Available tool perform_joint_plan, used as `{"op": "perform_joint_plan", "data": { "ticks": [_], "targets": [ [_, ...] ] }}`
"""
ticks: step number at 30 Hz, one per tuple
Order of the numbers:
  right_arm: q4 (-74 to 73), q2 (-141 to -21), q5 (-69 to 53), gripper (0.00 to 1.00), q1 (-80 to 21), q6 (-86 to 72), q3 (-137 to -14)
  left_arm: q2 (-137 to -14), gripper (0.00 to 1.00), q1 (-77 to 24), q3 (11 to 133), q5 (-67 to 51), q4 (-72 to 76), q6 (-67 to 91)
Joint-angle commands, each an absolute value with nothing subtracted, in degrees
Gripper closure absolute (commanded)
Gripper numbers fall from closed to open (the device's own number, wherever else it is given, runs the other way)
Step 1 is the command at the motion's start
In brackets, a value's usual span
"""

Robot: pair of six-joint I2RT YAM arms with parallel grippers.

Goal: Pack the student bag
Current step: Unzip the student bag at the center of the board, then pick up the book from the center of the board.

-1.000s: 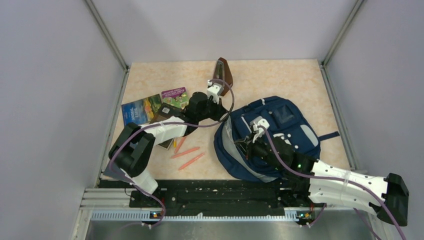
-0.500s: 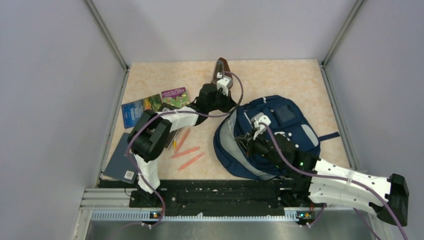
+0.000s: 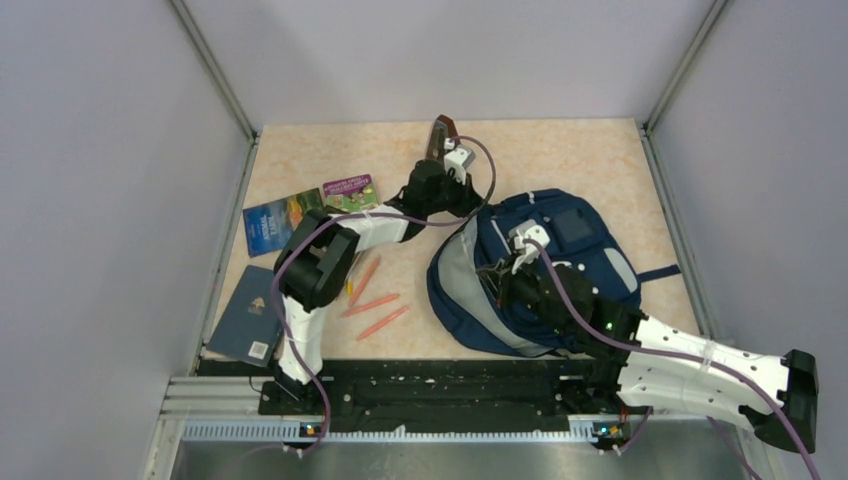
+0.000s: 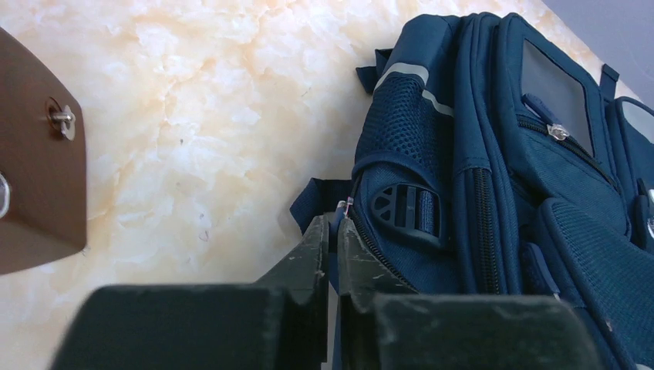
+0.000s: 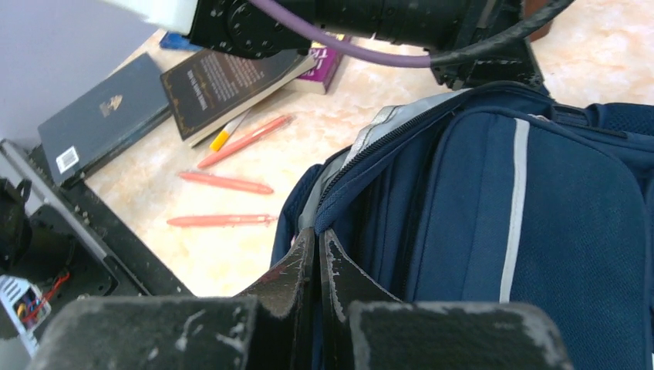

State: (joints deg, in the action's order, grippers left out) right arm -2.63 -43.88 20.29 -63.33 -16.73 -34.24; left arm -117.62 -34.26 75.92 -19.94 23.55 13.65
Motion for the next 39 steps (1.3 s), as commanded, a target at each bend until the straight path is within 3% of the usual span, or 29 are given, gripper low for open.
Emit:
{"op": "perform_joint_plan", "data": {
  "ticks": [1,5,6,8,15,20,28,39],
  "targets": [
    [-1.83,-42.10,26.88,1.00,-64.23,-18.66,-39.57,-115.15,0.86,-32.46,79.15,-15.13,27.65,12.69],
    [-4.24,-42.55,32.14,1.00,-64.15,-18.65,-40.28,-109.36,0.49,-32.47,76.25,-13.98,26.84,11.92],
    [-4.68,-42.86,33.16,1.00,-64.14,-18.42,-40.52,-107.68,0.28,-32.47,75.19,-13.49,26.89,11.49],
    [-5.70,-43.59,34.83,1.00,-63.82,-17.99,-41.17,-104.39,0.08,-32.48,72.93,-11.95,26.82,10.90],
    [-7.23,-46.85,23.97,1.00,-51.22,-19.87,-43.00,-92.20,0.05,-32.18,63.07,-5.39,24.53,10.99],
    [-5.08,-49.12,15.62,1.00,-40.29,-19.67,-44.47,-81.42,0.04,-30.76,55.44,3.73,17.92,13.05],
    [-0.43,-57.22,9.30,1.00,-31.17,-18.53,-50.33,-67.07,0.02,-28.08,46.77,11.03,1.28,14.54],
    [6.26,-57.12,3.61,1.00,-29.71,-22.81,-48.57,-67.26,0.05,-26.43,44.02,27.13,-19.73,20.00]
  ]
}}
